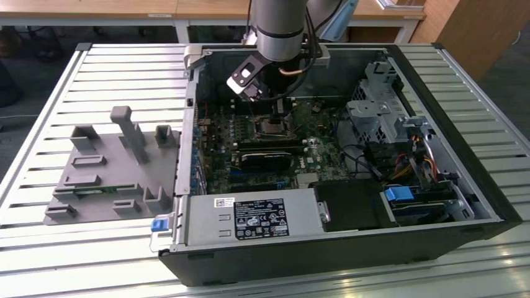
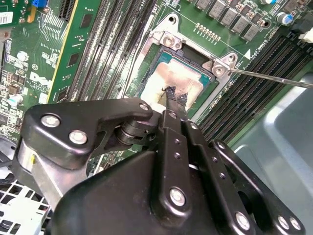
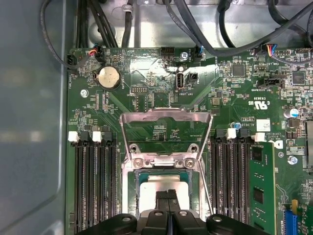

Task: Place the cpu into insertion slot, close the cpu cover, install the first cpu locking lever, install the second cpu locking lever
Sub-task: 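Place the cpu into insertion slot, then close the cpu cover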

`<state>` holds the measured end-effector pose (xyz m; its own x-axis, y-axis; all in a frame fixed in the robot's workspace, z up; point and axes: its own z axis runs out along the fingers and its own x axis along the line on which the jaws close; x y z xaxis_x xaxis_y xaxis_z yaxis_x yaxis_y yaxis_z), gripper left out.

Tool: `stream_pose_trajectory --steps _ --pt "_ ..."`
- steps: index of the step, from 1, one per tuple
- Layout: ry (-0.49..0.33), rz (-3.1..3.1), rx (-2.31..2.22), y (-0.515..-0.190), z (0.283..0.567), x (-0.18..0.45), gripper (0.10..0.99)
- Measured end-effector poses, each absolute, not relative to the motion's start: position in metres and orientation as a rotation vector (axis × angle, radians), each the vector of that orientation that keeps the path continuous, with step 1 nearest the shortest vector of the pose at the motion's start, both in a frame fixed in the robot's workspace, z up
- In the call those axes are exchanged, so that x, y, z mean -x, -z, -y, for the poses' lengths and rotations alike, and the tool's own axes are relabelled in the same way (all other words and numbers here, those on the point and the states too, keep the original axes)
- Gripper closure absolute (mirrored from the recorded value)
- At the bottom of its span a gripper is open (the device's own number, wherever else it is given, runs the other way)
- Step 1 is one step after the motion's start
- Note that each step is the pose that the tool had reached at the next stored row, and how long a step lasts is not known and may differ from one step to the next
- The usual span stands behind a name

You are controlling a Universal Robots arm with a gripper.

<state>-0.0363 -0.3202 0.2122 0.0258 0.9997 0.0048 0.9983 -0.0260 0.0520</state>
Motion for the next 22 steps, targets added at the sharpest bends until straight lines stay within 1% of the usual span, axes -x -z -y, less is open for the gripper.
stream_pose_trajectory --steps 22 --pt "-0.061 -2.169 -2.225 -0.225 0.32 0.036 0.98"
